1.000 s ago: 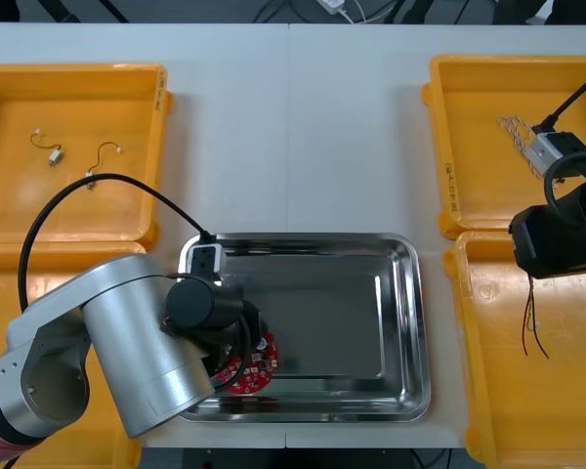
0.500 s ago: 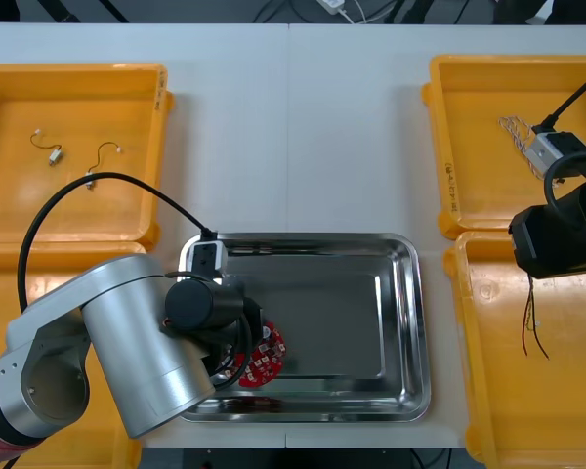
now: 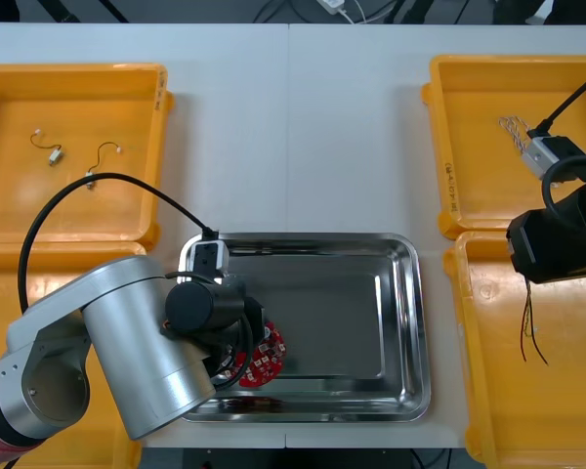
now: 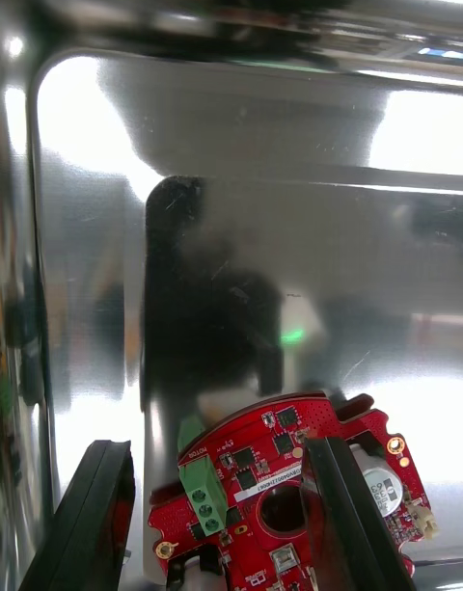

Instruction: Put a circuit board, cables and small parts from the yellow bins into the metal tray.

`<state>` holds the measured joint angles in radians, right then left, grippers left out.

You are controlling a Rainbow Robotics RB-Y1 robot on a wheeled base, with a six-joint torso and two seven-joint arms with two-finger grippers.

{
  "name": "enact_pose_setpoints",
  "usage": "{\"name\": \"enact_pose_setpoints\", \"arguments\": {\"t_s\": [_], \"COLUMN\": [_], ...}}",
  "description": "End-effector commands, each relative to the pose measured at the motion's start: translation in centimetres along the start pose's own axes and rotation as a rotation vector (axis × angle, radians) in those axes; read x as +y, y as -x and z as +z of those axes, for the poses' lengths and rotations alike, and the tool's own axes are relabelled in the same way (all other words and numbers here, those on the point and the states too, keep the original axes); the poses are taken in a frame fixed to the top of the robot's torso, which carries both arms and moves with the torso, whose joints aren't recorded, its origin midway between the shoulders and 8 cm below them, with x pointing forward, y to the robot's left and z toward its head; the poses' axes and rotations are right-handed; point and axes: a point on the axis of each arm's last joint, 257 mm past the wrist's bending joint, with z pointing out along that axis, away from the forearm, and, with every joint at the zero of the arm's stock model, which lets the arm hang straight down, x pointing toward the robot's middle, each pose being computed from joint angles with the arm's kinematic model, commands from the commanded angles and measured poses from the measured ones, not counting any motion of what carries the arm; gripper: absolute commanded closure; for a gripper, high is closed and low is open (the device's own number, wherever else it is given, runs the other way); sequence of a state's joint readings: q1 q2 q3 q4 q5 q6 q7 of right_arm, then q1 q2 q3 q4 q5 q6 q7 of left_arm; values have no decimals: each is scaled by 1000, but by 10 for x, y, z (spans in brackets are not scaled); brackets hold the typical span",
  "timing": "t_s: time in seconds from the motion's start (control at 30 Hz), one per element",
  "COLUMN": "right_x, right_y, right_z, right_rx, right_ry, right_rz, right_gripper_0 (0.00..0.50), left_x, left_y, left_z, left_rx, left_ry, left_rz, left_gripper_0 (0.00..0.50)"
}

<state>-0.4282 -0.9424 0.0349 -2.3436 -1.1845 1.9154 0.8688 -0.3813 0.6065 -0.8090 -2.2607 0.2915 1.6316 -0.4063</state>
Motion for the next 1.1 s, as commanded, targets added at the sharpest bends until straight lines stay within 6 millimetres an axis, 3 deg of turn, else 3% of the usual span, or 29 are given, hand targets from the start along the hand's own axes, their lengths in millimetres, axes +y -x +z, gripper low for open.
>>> {"name": "enact_pose_setpoints", "arguments": {"t_s": [0.03,0.57,1.1], "right_x": [17,90,147], "right_y": [3,4,-13], "right_z": [-6,14,37], "right_rx": [-15,-19,-23], "right_ry": [31,103,171], "right_rz": [-98,-303,-721], "right_gripper_0": [500,500,500], "left_x": [-3,9,48], "left_y": [-3,31,75], "left_z": [-1,-36,-71], "left_rx": [-6,-14,-18], "left_ry": [-15,-23,-6], "left_rz": [-81,-90,-135], "left_gripper_0": [0,0,0]}}
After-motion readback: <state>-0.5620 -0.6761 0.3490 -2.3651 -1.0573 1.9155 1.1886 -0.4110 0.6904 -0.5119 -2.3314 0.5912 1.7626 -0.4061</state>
